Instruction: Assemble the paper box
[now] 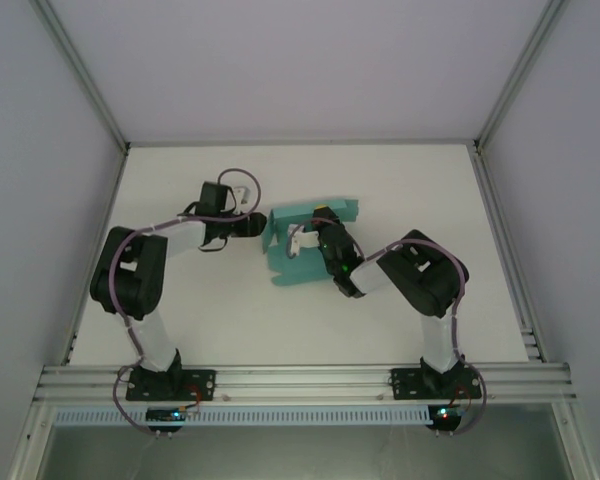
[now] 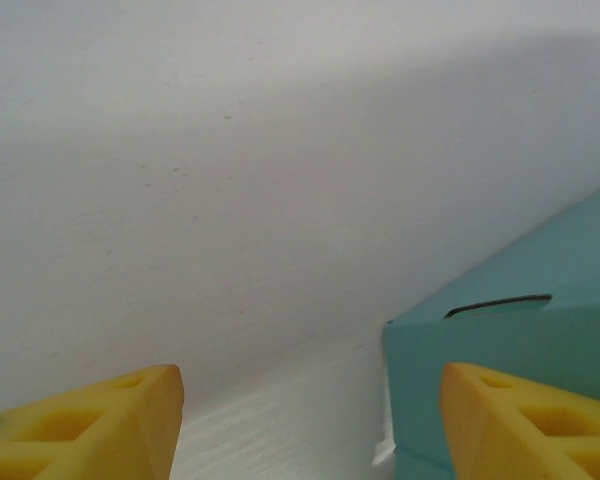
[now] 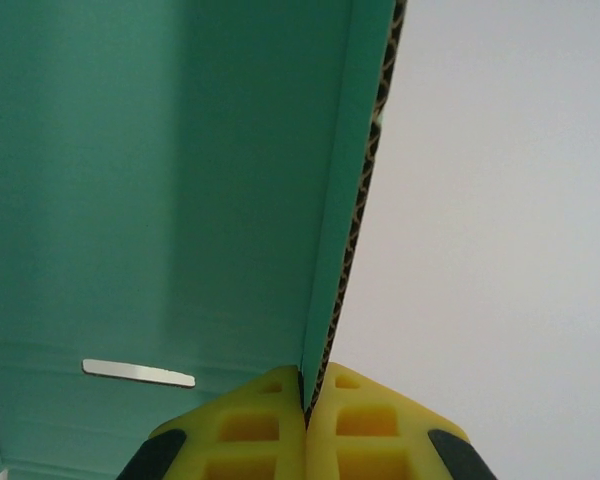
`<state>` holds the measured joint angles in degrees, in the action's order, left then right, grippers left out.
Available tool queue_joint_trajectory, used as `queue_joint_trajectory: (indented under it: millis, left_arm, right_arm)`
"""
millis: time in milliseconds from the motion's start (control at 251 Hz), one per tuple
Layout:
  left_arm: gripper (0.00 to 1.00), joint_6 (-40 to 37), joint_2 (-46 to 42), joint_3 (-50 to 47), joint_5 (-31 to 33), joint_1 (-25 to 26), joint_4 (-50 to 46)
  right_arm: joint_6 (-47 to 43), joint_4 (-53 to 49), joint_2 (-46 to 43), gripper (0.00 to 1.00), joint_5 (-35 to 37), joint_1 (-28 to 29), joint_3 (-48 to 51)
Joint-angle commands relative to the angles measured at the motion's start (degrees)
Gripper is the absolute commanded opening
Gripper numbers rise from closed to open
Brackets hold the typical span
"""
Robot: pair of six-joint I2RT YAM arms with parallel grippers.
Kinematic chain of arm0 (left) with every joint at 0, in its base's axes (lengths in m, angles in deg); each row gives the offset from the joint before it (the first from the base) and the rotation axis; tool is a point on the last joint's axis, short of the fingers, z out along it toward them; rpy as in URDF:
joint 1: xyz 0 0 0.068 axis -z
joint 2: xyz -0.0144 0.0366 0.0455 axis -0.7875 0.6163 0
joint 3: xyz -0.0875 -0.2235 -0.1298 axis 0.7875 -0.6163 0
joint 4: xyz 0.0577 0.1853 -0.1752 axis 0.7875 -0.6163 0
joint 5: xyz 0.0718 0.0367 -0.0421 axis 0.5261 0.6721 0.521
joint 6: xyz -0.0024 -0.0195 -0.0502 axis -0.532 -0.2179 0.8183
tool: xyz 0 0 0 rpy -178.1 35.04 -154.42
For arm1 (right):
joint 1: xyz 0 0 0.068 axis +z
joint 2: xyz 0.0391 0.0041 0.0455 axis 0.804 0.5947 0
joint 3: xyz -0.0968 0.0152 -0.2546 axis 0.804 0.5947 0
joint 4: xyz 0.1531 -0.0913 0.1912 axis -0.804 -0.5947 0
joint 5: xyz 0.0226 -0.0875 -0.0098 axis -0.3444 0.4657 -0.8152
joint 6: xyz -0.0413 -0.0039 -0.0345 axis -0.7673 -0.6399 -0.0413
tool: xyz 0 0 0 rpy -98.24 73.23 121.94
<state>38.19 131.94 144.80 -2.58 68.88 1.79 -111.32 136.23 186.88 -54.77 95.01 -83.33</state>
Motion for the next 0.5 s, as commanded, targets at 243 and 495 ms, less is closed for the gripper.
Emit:
queue_joint_trajectory:
  millis: [243,495]
  left_arm:
    - [0.68,1.79,-7.37,-7.44,1.87,-1.33,-4.84]
    - [0.67,-2.69,-6.63,-5.77,-8.35,2.54,-0.41]
  right_arm:
    - [1.29,-3.20,-0.57,0.00,2.18,-0.25,-0.32]
    - [1.71,-3.60,-0.60,0.00,2.79,0.06,-0.43]
